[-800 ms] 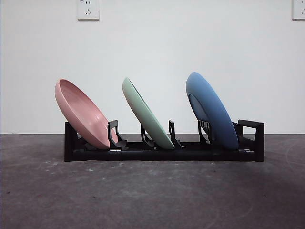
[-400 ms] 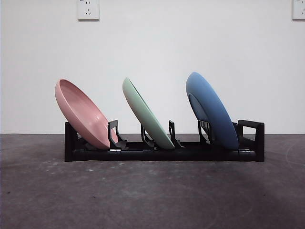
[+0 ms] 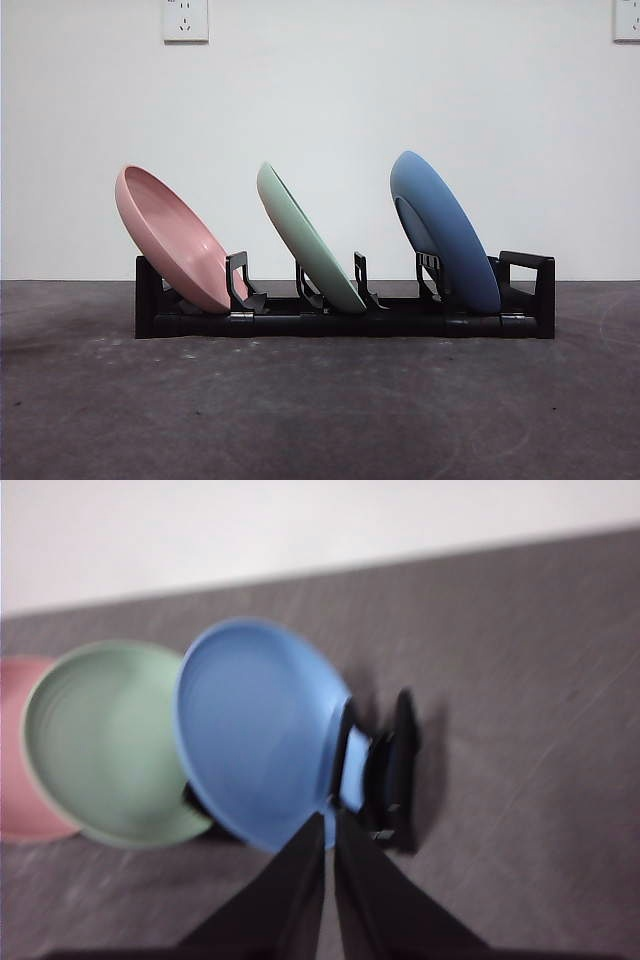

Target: Place the plate

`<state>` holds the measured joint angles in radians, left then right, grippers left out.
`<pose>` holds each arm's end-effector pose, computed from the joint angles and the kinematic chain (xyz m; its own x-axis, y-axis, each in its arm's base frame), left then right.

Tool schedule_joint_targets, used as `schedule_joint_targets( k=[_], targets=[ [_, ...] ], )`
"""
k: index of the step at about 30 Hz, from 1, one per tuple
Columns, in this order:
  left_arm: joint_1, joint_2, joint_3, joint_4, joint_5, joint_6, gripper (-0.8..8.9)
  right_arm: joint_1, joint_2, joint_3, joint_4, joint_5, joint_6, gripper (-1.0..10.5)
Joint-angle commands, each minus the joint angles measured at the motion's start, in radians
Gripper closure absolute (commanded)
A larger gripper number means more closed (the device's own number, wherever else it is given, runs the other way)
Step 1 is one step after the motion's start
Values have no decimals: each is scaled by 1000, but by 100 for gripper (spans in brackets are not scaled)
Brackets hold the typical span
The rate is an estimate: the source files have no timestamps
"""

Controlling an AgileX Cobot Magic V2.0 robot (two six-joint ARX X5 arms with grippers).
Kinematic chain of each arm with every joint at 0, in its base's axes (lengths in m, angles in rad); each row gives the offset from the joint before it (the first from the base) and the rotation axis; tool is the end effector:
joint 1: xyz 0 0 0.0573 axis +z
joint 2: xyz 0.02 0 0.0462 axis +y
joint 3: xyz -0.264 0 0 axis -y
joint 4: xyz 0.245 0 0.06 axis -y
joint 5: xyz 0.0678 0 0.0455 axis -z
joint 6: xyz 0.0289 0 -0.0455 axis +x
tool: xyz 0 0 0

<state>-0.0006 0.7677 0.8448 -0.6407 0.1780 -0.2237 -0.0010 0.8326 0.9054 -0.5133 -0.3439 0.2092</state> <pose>0.1511 -0.0052 0.3141 0.8319 -0.1776 -0.5258 0.0280 0.9597 -0.2798 0.1683 0.0096 0.3359 0.8519 0.3363 -0.4014 -0.2089 0.9211 0.3285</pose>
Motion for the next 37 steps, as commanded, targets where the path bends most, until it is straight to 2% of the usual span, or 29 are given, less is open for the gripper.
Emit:
schedule_joint_targets(
  k=[1, 4, 8, 9, 10, 12, 13, 14, 17, 20, 22, 24, 28, 31, 37],
  targets=[
    [0, 74, 76, -55, 34, 19, 803, 0, 80, 83, -49, -50, -30, 930],
    [0, 145, 132, -113, 51, 23, 803, 2, 157, 154, -106, -100, -35, 930],
    [0, 211, 184, -177, 113, 25, 801, 13, 229, 222, -167, -116, -36, 924],
    [0, 225, 195, -189, 132, 24, 780, 16, 246, 237, -176, -134, -47, 875],
    [0, 237, 204, -199, 146, 23, 728, 19, 261, 248, -179, -155, -57, 777],
    [0, 254, 217, -214, 150, 21, 590, 23, 280, 262, -178, -182, -60, 594],
    [0, 261, 222, -220, 150, 21, 513, 26, 289, 270, -175, -182, -60, 544],
    [0, 264, 227, -223, 150, 21, 469, 28, 292, 275, -173, -179, -60, 544],
    [0, 257, 228, -217, 150, 22, 469, 32, 280, 275, -148, -182, -58, 545],
    [0, 241, 228, -209, 150, 21, 469, 59, 285, 276, -157, -197, -5, 653],
    [0, 235, 228, -206, 150, 21, 469, 79, 338, 301, -174, -251, 39, 668],
    [0, 231, 228, -209, 150, 21, 469, 96, 426, 371, -226, -290, 42, 667],
    [0, 231, 228, -204, 149, 21, 469, 145, 639, 590, -329, -286, -2, 667],
    [0, 231, 228, -209, 150, 21, 469, 176, 790, 752, -394, -285, -7, 667],
    [0, 231, 228, -212, 150, 21, 469, 233, 1011, 944, -407, -275, -8, 667]
  ],
)
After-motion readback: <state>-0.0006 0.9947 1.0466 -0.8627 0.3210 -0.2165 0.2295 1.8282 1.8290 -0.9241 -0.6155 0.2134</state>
